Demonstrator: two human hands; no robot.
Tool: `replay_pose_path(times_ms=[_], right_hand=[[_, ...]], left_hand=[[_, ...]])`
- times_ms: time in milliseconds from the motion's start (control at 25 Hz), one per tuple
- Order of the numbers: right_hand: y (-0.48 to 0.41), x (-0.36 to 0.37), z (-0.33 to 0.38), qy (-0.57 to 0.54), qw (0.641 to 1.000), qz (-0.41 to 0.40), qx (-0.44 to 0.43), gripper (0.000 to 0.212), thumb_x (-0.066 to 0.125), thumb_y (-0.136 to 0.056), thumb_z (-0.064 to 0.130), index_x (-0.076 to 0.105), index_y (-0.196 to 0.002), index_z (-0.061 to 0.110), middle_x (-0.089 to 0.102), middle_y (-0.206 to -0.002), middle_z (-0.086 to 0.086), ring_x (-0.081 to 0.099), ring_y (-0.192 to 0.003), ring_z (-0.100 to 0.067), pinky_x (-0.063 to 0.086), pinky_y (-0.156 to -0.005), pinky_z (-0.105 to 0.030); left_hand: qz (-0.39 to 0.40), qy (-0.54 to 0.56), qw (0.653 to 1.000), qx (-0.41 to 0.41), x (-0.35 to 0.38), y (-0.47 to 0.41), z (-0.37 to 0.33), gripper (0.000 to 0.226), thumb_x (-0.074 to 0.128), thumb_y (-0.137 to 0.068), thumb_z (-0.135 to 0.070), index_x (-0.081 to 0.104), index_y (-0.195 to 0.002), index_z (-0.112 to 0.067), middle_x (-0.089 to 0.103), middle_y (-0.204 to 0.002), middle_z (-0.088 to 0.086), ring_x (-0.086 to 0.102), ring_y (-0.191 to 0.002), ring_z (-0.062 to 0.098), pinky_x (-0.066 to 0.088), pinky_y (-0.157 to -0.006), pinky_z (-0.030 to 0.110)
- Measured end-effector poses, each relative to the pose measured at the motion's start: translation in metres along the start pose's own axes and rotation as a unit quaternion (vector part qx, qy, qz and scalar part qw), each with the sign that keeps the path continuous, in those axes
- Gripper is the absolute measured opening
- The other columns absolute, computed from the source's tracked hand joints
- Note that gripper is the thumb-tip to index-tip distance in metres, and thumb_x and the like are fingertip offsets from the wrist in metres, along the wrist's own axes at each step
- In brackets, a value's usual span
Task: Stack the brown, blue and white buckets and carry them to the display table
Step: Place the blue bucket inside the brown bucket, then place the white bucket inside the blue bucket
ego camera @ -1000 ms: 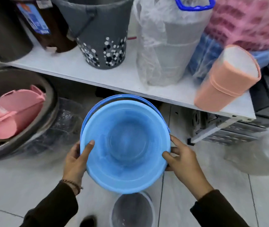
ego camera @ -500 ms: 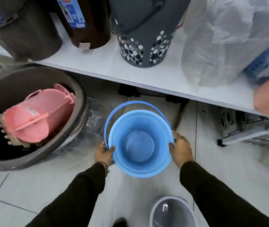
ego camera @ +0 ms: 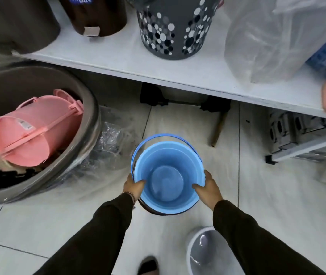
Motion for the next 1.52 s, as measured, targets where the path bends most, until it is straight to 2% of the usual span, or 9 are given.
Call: replay_pose_path(times_ms=[120, 240, 440, 560, 760, 920, 1120, 1320, 1520], right_hand=[[0.020, -0.015, -0.016, 0.030, 1.000, 0.007, -0.002, 0.072, 0.066, -0.091, 0.014, 0.028, -0.152, 0.011, 0.037, -0.154, -0.012, 0.050, -0.127, -0.024, 0.042, -0.104, -0.024], [0.051, -0.038, -0.050, 0.040, 0.998, 0.017, 0.037, 0.070, 0.058, -0.098, 0.020, 0.020, -0.156, 0.013, 0.021, -0.163, -0.011, 0.030, -0.146, -0.028, 0.027, -0.118, -0.036], [0.104, -0.071, -0.150, 0.068, 0.993, 0.024, 0.098, 0.059, 0.051, -0.101, 0.017, 0.026, -0.154, 0.006, 0.027, -0.159, -0.019, 0.034, -0.143, -0.034, 0.029, -0.117, -0.037], [0.132, -0.075, -0.236, 0.093, 0.983, 0.023, 0.155, 0.059, 0.051, -0.101, 0.018, 0.025, -0.153, 0.007, 0.031, -0.156, -0.021, 0.041, -0.138, -0.036, 0.035, -0.110, -0.036], [0.142, -0.041, -0.346, 0.023, 0.980, 0.021, 0.199, 0.053, 0.053, -0.101, 0.021, 0.034, -0.149, 0.008, 0.047, -0.146, -0.020, 0.049, -0.131, -0.033, 0.039, -0.105, -0.036], [0.148, -0.003, -0.378, -0.165, 0.946, 0.064, 0.270, 0.056, 0.053, -0.100, 0.037, 0.031, -0.150, 0.026, 0.050, -0.135, -0.009, 0.054, -0.110, -0.031, 0.050, -0.084, -0.040], [0.165, -0.007, -0.353, -0.365, 0.903, -0.063, 0.220, 0.076, 0.047, -0.095, 0.058, -0.001, -0.152, 0.045, 0.043, -0.135, -0.002, 0.065, -0.109, -0.039, 0.054, -0.093, -0.058], [0.164, -0.079, -0.254, -0.399, 0.889, -0.225, 0.008, 0.067, 0.052, -0.095, 0.055, 0.036, -0.149, 0.019, 0.055, -0.140, -0.003, 0.069, -0.109, -0.030, 0.061, -0.077, -0.041], [0.154, -0.117, -0.119, -0.355, 0.900, -0.215, -0.131, 0.048, 0.053, -0.096, 0.052, 0.056, -0.136, 0.025, 0.066, -0.126, -0.001, 0.073, -0.099, -0.019, 0.064, -0.075, -0.039]], left_hand=[[-0.055, -0.111, 0.991, 0.047, 0.004, 0.026, 0.019, 0.078, 0.062, -0.086, -0.040, 0.027, -0.152, -0.019, 0.022, -0.163, 0.010, 0.023, -0.149, 0.031, 0.022, -0.122, 0.044], [-0.091, -0.149, 0.980, 0.097, 0.019, 0.067, 0.045, 0.069, 0.063, -0.087, -0.041, 0.038, -0.148, -0.023, 0.017, -0.163, 0.010, 0.007, -0.152, 0.028, 0.015, -0.124, 0.043], [-0.217, -0.253, 0.919, 0.208, 0.065, 0.149, 0.102, 0.044, 0.065, -0.080, -0.036, 0.056, -0.123, -0.036, 0.033, -0.151, 0.000, 0.021, -0.147, 0.027, 0.002, -0.118, 0.058], [-0.171, -0.280, 0.910, 0.256, 0.114, 0.171, 0.162, 0.047, 0.064, -0.082, -0.029, 0.053, -0.127, -0.036, 0.039, -0.148, -0.004, 0.034, -0.140, 0.023, 0.013, -0.117, 0.052], [0.044, -0.199, 0.976, 0.078, 0.192, 0.147, 0.256, 0.067, 0.064, -0.090, -0.028, 0.035, -0.147, -0.008, 0.045, -0.149, 0.016, 0.042, -0.137, 0.032, 0.033, -0.115, 0.037], [0.052, -0.079, 0.995, -0.017, 0.219, 0.127, 0.283, 0.055, 0.063, -0.086, -0.011, 0.041, -0.137, -0.011, 0.061, -0.115, 0.016, 0.064, -0.108, 0.041, 0.055, -0.093, 0.043], [0.069, 0.120, 0.989, -0.060, 0.237, 0.154, 0.251, 0.041, 0.052, -0.086, 0.000, 0.044, -0.118, -0.024, 0.064, -0.119, 0.025, 0.071, -0.093, 0.043, 0.061, -0.073, 0.042], [0.137, 0.245, 0.959, 0.032, 0.240, 0.207, 0.142, 0.048, 0.050, -0.092, 0.000, 0.042, -0.132, -0.025, 0.065, -0.117, 0.019, 0.071, -0.085, 0.034, 0.060, -0.077, 0.035], [0.079, 0.331, 0.932, 0.129, 0.182, 0.237, 0.037, 0.045, 0.054, -0.094, -0.001, 0.045, -0.130, -0.026, 0.067, -0.098, 0.000, 0.073, -0.083, 0.024, 0.061, -0.077, 0.033]])
Point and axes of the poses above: each hand's wrist, its own y-axis away from the middle knuckle, its own x-axis out of the palm, z = x × y, the point moved 3 cm from there along -y, towards the middle knuckle
